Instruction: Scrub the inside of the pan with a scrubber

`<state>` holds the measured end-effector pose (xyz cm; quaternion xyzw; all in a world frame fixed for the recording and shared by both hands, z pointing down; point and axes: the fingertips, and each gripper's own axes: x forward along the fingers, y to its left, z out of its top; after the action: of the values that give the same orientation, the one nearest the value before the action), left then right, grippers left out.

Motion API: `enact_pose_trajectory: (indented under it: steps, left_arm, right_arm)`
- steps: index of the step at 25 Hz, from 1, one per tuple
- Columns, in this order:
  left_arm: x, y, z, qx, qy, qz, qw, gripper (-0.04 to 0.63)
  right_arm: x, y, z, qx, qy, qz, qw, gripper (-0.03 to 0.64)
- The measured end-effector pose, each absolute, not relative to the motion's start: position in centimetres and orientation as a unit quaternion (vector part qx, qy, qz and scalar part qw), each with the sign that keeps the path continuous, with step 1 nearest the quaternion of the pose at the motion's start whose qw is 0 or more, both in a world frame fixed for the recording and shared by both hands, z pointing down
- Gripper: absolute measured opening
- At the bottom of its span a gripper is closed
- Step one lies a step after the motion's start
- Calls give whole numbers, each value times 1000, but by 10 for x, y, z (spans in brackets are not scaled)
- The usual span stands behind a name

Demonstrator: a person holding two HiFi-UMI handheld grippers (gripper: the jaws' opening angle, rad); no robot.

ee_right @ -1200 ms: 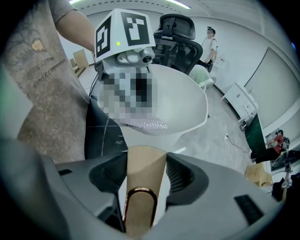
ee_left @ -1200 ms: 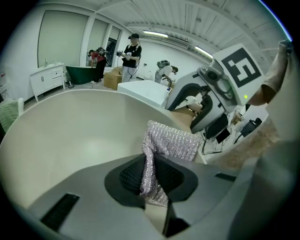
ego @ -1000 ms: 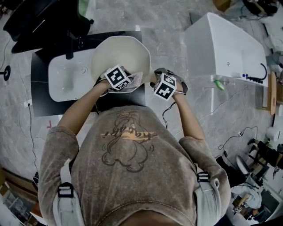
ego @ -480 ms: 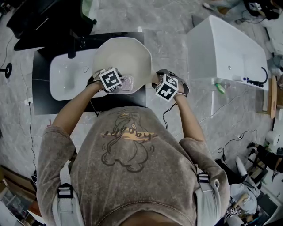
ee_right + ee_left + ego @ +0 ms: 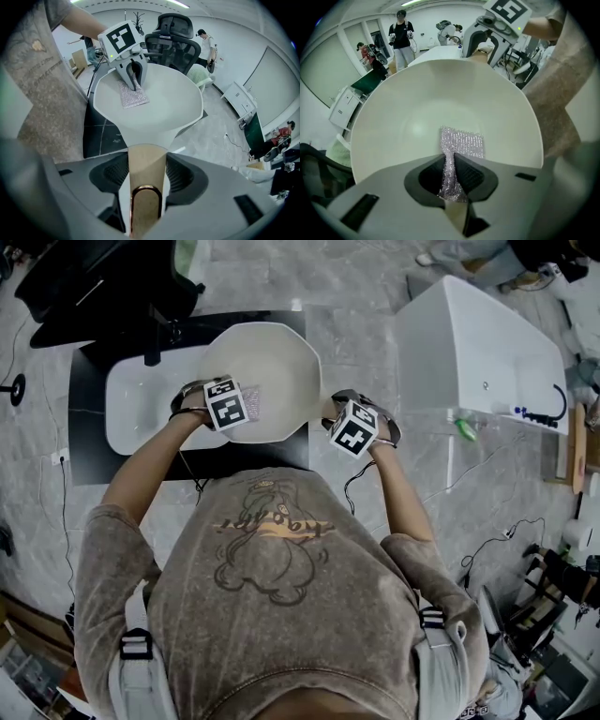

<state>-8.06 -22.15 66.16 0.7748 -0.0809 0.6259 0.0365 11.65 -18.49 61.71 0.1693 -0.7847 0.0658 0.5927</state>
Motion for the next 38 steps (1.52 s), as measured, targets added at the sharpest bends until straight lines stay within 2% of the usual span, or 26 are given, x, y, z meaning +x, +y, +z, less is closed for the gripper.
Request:
enact_pose_trajectory:
  steps: [11, 15, 22, 32, 38]
  left_arm:
    - [-103, -269, 656, 728, -120, 669, -87, 71]
    - [-112, -308, 647, 726, -186, 656, -88, 71]
    - [-96, -341, 653, 694, -219, 669, -151, 71]
    - [-51, -358, 671, 691, -237, 661, -173, 69]
    - [-24, -355, 674, 707, -236, 648, -156, 69]
  right_arm:
    - [114, -183, 617, 160, -786, 65, 593, 258]
    - [115, -183, 618, 161, -787, 62, 592, 258]
    - [115, -182, 616, 162, -789, 63, 590, 258]
    - [114, -182, 617, 164, -789, 63, 589, 258]
    - [115, -182, 617, 166, -791, 66, 585, 258]
